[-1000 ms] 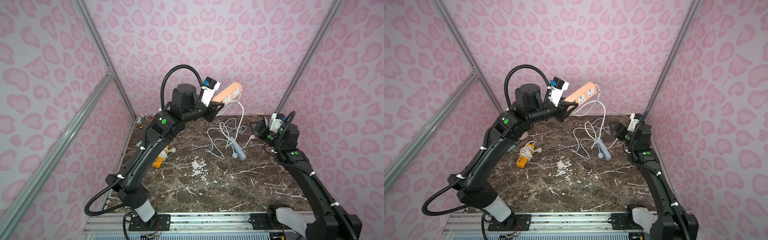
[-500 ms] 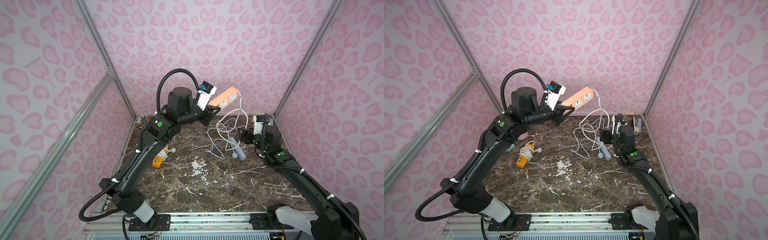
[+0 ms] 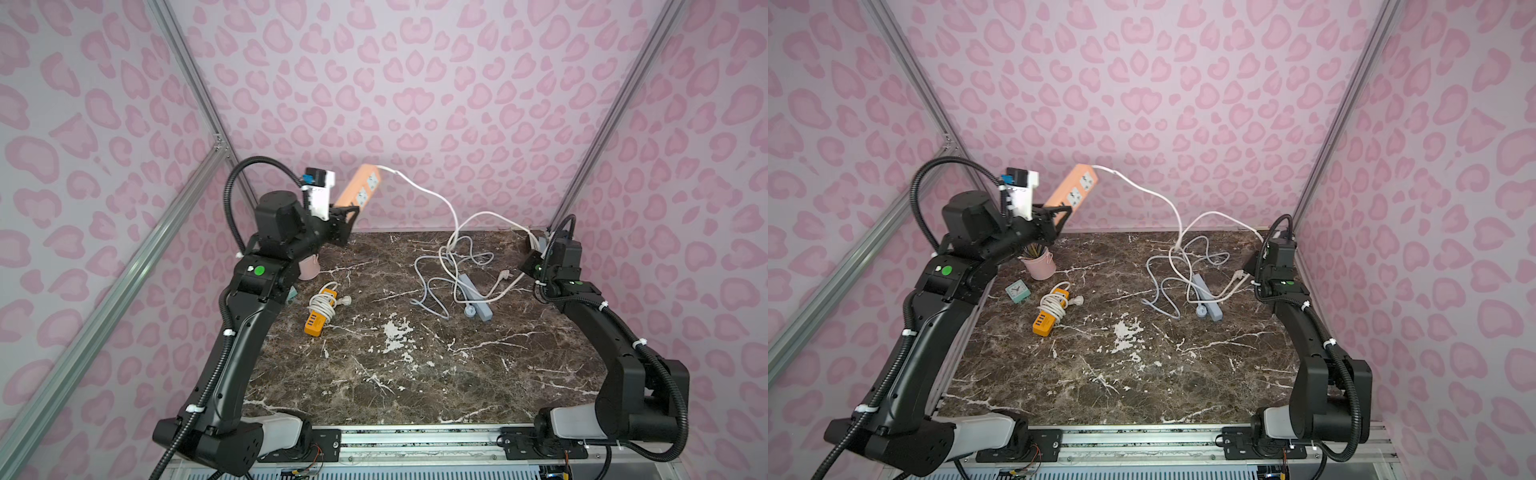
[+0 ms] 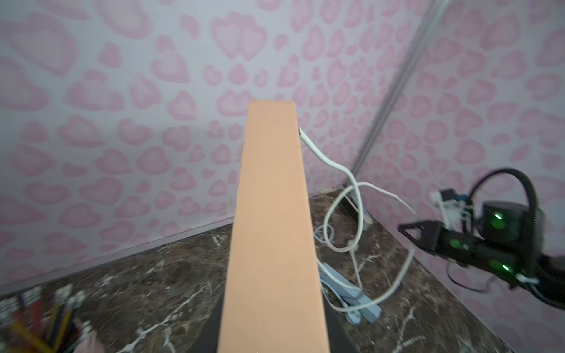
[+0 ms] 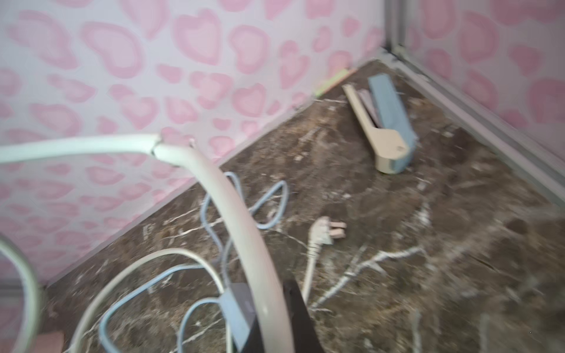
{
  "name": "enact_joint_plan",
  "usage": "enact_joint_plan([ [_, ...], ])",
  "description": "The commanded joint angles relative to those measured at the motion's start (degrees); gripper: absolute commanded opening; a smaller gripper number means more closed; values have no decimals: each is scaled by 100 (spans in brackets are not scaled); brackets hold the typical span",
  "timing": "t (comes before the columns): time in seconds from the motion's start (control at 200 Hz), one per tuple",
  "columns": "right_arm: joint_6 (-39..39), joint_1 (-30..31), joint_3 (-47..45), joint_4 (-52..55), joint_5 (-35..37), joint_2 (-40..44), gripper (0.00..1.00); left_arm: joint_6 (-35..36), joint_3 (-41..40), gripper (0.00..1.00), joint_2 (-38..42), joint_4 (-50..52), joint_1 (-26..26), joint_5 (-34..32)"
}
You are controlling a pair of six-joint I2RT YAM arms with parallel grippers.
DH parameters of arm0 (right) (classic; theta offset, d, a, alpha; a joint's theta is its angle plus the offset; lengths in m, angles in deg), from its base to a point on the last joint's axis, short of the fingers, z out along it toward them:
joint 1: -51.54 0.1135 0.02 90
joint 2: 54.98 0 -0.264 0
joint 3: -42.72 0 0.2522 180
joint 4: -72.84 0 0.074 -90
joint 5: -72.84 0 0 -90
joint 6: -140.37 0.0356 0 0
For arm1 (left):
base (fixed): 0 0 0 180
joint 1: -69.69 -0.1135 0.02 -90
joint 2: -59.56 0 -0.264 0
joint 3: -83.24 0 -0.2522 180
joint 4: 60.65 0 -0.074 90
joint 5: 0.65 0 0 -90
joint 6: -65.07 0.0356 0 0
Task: Wrap the cord around the power strip
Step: Adjust the power cord.
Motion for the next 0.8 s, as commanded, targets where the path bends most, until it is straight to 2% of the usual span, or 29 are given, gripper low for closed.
enact_joint_plan([
  [0.0,312,-325,-277,605,235,89,4,-576,-253,3,243,-1192,-497,-53],
  [0.05,245,-406,-451,624,220,121,5,-560,-246,3,177,-1227,-511,103],
  [0.17,-57,-315,-626,625,-164,131,12,-802,-490,3,-23,-1861,-254,1243],
  [0.205,-145,-219,-620,703,-97,116,19,-696,-478,3,-92,-1890,-53,1314],
  [0.295,-472,36,-515,1006,382,125,47,-359,-302,3,-301,-1775,434,1497],
  [0.405,-912,513,-373,1095,1197,402,66,-85,-26,3,-498,-1583,790,1619],
  [0.48,-1318,923,-283,908,1452,623,72,39,157,3,-587,-1456,912,1665],
  [0.505,-1458,1070,-270,770,1390,700,73,47,202,3,-606,-1433,931,1674],
  [0.635,-2022,1965,-548,-653,173,1125,79,22,382,3,-667,-1430,1027,1727],
  [0.705,-1990,2367,-767,-1651,-215,1268,83,-3,471,3,-698,-1430,1104,1746],
  [0.795,-1735,2634,-852,-2730,-386,1189,84,-44,496,3,-708,-1433,1175,1736],
])
